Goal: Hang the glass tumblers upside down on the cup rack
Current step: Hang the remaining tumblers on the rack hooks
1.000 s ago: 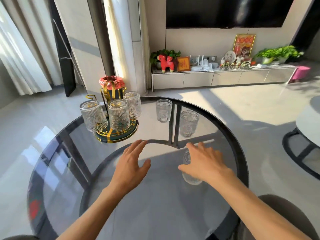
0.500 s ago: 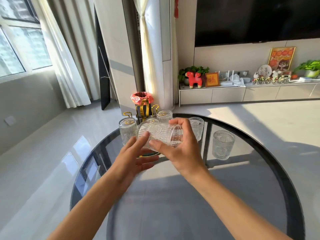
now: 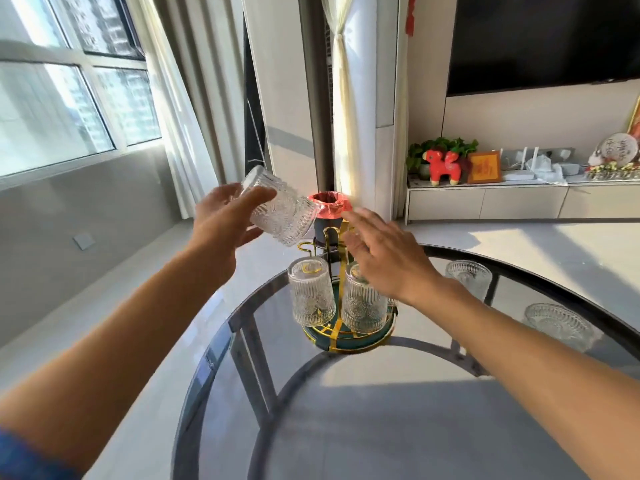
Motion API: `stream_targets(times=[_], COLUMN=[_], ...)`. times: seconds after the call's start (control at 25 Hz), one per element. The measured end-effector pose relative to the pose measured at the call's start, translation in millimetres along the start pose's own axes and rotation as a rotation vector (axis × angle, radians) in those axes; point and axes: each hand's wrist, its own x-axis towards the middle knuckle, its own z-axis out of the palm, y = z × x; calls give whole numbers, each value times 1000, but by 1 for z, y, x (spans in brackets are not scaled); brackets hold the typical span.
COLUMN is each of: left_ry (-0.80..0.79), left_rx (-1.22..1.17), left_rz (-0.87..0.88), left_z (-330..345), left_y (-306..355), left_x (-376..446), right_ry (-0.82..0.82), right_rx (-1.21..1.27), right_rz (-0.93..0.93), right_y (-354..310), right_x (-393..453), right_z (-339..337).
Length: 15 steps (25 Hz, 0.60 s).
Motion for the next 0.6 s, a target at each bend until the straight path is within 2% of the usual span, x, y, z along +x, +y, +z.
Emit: stream_targets(times=[0.08, 0.2, 0.28, 0.48, 0.6], left_ry=[20, 4, -14, -81, -191], left_rx=[169, 412, 535, 741, 841], left_rz=[59, 56, 1, -142, -256], left_z=[14, 34, 46, 64, 67], left_y=[-3, -22, -41, -75, -85], left_x=[30, 59, 75, 88, 91], right_ry=[-104, -66, -2, -17, -21], right_rx=[-72, -35, -80, -102, -147], right_rz=[5, 19, -13, -31, -65], right_y=[13, 22, 22, 20, 25], right_x=[22, 28, 30, 31, 28], right_z=[13, 26, 27, 20, 20])
